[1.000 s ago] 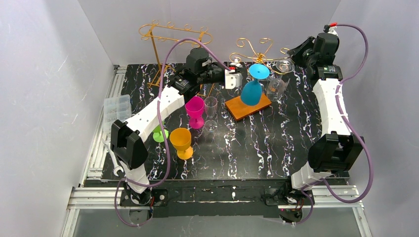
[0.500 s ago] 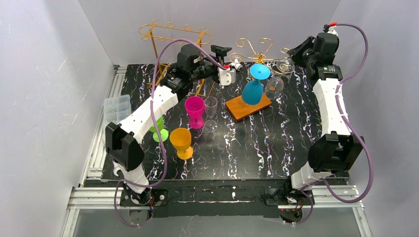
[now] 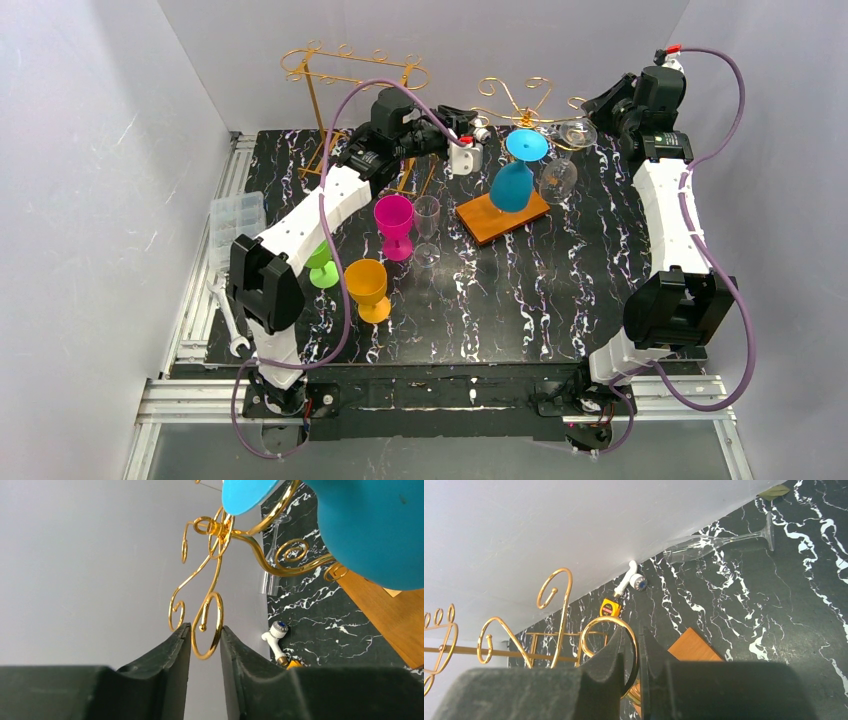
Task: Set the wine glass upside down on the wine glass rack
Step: Adjust the wine rack at the center of the board.
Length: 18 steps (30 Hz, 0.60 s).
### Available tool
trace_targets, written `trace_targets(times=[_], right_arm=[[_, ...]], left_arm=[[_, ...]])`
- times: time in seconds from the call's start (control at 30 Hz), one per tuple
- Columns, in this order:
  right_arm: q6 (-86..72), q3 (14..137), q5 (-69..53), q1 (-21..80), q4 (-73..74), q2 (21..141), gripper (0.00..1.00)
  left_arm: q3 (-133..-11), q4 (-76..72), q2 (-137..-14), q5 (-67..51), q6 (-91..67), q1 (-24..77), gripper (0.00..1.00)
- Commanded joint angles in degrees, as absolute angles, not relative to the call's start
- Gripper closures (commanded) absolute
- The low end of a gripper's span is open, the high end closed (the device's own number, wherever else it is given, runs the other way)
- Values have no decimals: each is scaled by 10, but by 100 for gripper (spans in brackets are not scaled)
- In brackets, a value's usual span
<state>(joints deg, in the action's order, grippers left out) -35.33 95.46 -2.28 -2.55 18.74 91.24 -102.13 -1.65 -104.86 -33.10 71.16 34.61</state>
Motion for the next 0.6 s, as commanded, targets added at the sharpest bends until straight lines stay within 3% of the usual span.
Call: trace_targets(times=[0.0, 0.07, 0.1, 0.4, 0.57], right_arm=[[-330, 964, 30, -29, 171, 933, 91], [-330, 964, 29, -29, 171, 935, 91], [-330, 965, 28, -29, 170, 937, 91], [-332, 974, 23, -29, 165, 955, 90], [-331, 989, 8, -29, 159, 964, 84]], left_arm=[[-1062, -29, -1050, -365, 724, 347, 82], [-1058, -29, -1044, -375, 726, 347, 98], [-1054, -30, -1038, -381, 726, 346, 100], [-990, -23, -969, -424, 693, 366, 100], [-952, -16, -935, -432, 672, 395, 100]])
